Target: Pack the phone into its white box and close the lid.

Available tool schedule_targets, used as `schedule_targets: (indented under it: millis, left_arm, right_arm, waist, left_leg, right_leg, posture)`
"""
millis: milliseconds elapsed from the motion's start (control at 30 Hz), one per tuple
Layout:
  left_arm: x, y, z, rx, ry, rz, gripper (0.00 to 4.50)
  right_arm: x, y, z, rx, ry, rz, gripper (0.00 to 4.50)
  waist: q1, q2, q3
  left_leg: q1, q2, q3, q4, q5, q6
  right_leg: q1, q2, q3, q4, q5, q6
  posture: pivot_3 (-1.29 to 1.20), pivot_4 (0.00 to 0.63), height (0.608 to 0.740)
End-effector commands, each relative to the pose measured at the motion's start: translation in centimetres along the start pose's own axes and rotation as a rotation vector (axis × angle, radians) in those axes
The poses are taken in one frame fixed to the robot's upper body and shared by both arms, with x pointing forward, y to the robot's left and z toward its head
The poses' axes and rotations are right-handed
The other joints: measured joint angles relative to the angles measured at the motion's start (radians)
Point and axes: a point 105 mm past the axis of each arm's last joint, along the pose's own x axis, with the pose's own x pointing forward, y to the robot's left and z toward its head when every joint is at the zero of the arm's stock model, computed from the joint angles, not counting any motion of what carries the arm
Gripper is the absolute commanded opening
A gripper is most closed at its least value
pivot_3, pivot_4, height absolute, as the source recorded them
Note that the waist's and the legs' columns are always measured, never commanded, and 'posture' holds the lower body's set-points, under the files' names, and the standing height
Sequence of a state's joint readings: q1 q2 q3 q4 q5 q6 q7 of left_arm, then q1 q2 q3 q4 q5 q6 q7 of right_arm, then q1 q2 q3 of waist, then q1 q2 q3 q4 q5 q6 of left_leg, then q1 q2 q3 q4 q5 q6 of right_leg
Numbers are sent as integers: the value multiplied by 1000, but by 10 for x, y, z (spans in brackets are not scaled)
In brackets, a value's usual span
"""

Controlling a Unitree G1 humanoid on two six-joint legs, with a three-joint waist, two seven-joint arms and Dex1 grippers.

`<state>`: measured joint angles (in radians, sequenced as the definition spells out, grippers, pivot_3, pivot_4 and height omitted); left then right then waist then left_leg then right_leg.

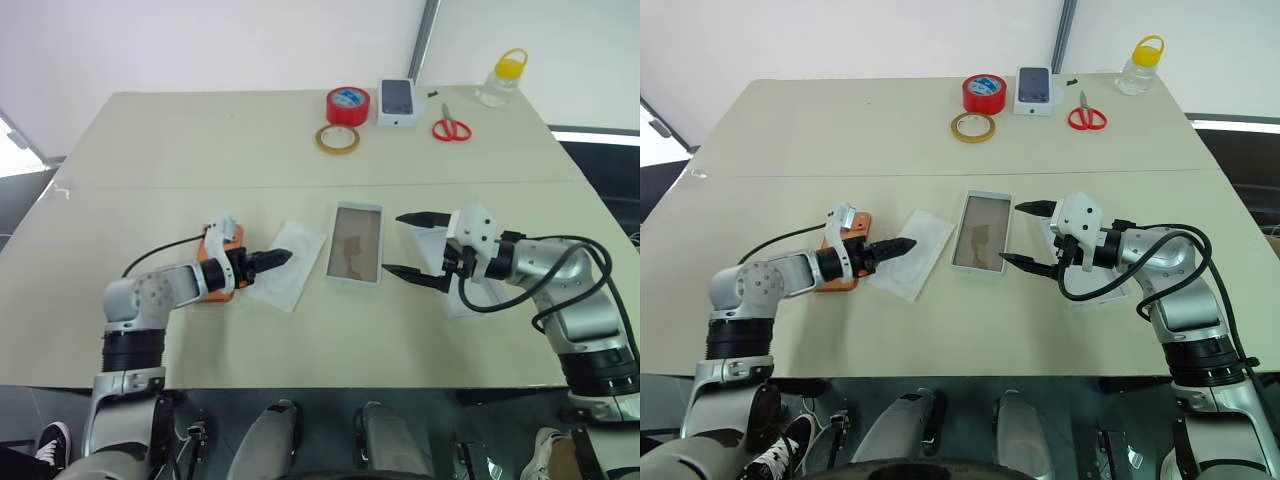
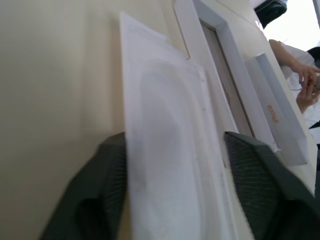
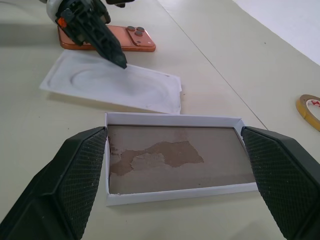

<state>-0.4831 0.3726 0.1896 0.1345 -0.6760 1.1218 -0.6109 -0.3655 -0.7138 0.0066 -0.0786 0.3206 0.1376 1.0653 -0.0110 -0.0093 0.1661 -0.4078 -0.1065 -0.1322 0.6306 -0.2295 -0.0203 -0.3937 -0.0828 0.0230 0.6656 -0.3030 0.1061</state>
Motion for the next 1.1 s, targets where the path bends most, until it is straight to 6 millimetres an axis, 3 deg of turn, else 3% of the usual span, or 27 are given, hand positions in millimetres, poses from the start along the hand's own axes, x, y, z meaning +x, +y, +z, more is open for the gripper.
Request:
schedule_targets:
  millis: [33, 100, 333, 433, 533, 800, 933, 1100]
  left_arm:
    - [4, 4, -18, -28, 66, 17, 1119]
    - [3, 5, -18, -49, 54, 17, 24]
    - [1, 6, -14, -73, 16, 34, 24]
    - [-7, 8, 0, -94, -65, 50, 24]
    - [-11, 10, 11, -123, -135, 79, 24]
    - [-20, 7, 21, -156, -210, 121, 24]
    - [-20, 2, 26, -164, -250, 114, 0]
    - [-21, -4, 41, -192, -325, 101, 0]
  right_arm:
    - [2, -2, 14, -50, -43, -7, 4500]
    - [2, -2, 14, -52, -44, -6, 4500]
    - [8, 4, 9, -43, -28, 19, 4500]
    - [33, 25, 2, 4, 2, 93, 4500]
    - [50, 33, -8, -2, 59, 112, 4500]
    - [63, 28, -31, 58, 205, 122, 4500]
    - [62, 39, -44, 70, 264, 190, 2619]
    - [65, 42, -36, 76, 242, 227, 15]
  waist:
    - [0, 0, 0]
    - [1, 1, -1]
    - [-1, 2, -2]
    - [-5, 2, -2]
    - [-7, 2, -2]
    - [-1, 1, -1]
    - [-1, 0, -1]
    - [-3, -1, 0]
  left_leg:
    - [0, 0, 0, 0, 0, 0]
    - [0, 0, 0, 0, 0, 0]
    - [1, 0, 0, 0, -1, 1]
    - [1, 0, 0, 0, -1, 1]
    - [1, 1, 0, 0, 1, -1]
    - [-1, 0, 0, 0, 3, -5]
    - [-1, 0, 0, 0, 3, -5]
    - [-1, 0, 0, 0, 3, -5]
  right_leg:
    - [0, 0, 0, 0, 0, 0]
    - [0, 0, 0, 0, 0, 0]
    - [1, 0, 0, 0, 0, 0]
    - [1, 0, 0, 0, 0, 0]
    - [-1, 1, 0, 1, 0, 0]
    - [-2, 1, 0, 1, 0, 0]
    - [-2, 0, 0, 1, 0, 0]
    - [-2, 1, 0, 1, 0, 0]
  posture:
    - [0, 150, 740]
    - [0, 150, 740]
    - [0, 150, 740]
    - [0, 150, 740]
    - [0, 150, 740]
    - [0, 150, 740]
    - [0, 150, 740]
    - [0, 150, 740]
